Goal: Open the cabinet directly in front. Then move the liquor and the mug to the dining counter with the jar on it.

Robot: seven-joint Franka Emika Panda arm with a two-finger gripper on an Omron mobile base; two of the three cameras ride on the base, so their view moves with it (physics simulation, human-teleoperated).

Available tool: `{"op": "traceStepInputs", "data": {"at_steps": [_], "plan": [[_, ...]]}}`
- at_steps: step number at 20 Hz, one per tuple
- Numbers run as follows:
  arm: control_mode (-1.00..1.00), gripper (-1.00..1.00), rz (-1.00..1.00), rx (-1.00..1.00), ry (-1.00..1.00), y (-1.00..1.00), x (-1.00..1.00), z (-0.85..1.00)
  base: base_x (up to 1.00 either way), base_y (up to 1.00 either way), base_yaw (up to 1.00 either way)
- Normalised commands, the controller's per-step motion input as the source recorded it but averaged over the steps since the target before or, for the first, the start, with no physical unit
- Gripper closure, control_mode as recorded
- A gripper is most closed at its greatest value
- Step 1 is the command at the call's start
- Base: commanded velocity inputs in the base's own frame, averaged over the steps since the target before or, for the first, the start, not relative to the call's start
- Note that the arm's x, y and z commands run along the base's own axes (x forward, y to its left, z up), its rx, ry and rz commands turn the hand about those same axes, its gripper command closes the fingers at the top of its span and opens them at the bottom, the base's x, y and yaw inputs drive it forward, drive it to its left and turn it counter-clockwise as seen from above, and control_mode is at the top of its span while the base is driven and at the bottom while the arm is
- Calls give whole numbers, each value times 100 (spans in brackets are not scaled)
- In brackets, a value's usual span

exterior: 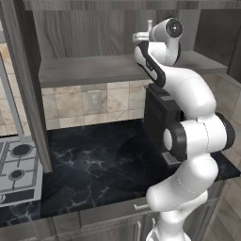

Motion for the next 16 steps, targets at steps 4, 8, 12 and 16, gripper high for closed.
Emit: {"op": "traceStepInputs", "data": {"at_steps": [4, 8, 12, 16], "plan": [[-100, 100, 0, 0, -1, 0, 0, 0, 0, 0, 0], [-100, 100, 0, 0, -28, 0, -18, 3, 0, 0, 0], [-100, 100, 0, 1, -23, -1, -16, 10, 0, 0, 0], [-100, 100, 0, 0, 0, 0, -6, 0, 0, 0, 0]]}}
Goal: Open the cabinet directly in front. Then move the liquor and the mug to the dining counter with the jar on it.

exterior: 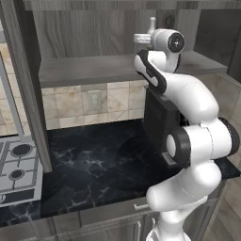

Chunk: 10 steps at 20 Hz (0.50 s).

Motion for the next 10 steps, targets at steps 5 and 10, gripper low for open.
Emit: {"op": "traceStepInputs", "data": {"at_steps": [5, 10], "plan": [[-100, 100, 0, 4, -11, -8, -74, 34, 0, 0, 0], [-100, 100, 0, 6, -10, -21, -100, 43, 0, 0, 0]]}}
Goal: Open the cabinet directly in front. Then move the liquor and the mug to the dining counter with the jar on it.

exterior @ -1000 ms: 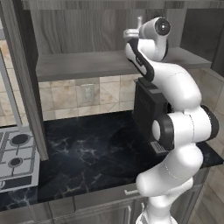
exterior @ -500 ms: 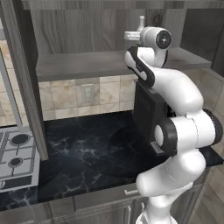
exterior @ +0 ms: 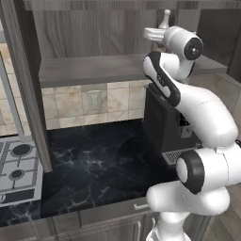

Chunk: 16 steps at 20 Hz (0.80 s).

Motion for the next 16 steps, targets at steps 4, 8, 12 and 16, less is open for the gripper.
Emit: {"op": "traceStepInputs", "data": {"at_steps": [4, 8, 12, 16], "plan": [[-100, 100, 0, 1, 0, -24, -100, 3, 0, 0, 0], [-100, 100, 0, 0, 2, -18, -100, 0, 0, 0, 0], [-100, 100, 0, 0, 10, -4, -100, -22, 0, 0, 0], [-100, 100, 0, -1, 16, 0, -100, -59, 0, 0, 0]]}}
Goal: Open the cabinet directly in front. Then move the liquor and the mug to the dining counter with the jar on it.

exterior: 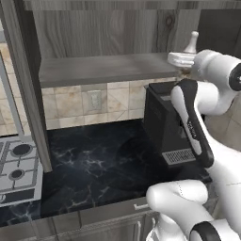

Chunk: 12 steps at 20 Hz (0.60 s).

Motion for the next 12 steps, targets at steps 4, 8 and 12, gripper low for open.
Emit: {"op": "traceStepInputs", "data": {"at_steps": [4, 8, 12], "plan": [[-100, 100, 0, -3, 20, 3, -100, -75, 0, 0, 0], [-100, 100, 0, -5, 13, 31, -98, -54, 0, 0, 0], [-100, 100, -1, -2, -41, 28, -66, -5, 0, 0, 0]]}}
